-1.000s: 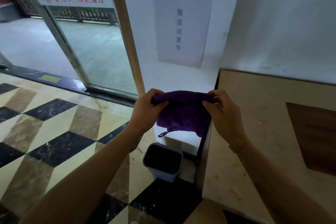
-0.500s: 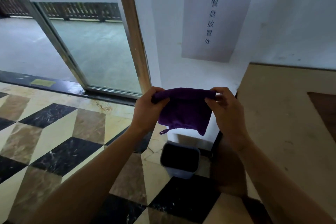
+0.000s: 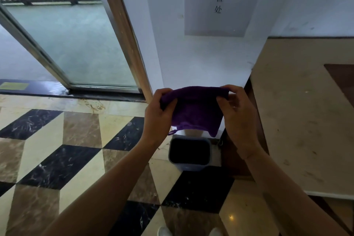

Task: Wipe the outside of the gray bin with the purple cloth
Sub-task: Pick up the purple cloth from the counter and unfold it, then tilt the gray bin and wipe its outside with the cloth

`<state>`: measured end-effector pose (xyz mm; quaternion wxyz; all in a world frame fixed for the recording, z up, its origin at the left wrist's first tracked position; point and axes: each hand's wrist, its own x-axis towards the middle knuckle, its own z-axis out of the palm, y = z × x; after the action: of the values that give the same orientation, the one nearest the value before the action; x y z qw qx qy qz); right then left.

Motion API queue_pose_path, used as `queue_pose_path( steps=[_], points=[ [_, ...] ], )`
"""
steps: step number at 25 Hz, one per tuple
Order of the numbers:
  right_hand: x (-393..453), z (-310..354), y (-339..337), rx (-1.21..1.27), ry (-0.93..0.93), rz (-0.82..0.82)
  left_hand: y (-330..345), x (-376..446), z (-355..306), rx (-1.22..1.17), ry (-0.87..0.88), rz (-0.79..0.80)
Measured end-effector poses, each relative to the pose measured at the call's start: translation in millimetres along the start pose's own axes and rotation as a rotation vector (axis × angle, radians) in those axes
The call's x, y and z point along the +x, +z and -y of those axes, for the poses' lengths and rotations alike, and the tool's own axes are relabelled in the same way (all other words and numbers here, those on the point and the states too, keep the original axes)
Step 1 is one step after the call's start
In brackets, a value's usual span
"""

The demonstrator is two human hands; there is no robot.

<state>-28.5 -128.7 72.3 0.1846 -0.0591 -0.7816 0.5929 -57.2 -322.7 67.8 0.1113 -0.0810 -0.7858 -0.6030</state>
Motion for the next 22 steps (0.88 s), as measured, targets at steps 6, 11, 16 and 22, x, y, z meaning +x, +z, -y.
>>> queue_pose_path(
  steps=[6,11,16,22],
  points=[
    [-8.1,-121.8,30.4,-0.017,-0.016,-0.112,55.5,-18.7,112.8,0.035,0.024,-0.051],
    [-48.7,-325.5,80.4,-0.025,0.008,-0.094,109.8,-69.2,319.4,0.000,0.016,-0.055],
    [-92.5,-503.4,137.1,-0.038,-0.117,-0.111,147.2,-123.9,491.1,0.005,0.135,-0.060],
    [-123.6,-618.0,177.0,-0.020,-0.224,-0.239,165.9,-151.1,598.0,0.024,0.205,-0.043]
  ],
)
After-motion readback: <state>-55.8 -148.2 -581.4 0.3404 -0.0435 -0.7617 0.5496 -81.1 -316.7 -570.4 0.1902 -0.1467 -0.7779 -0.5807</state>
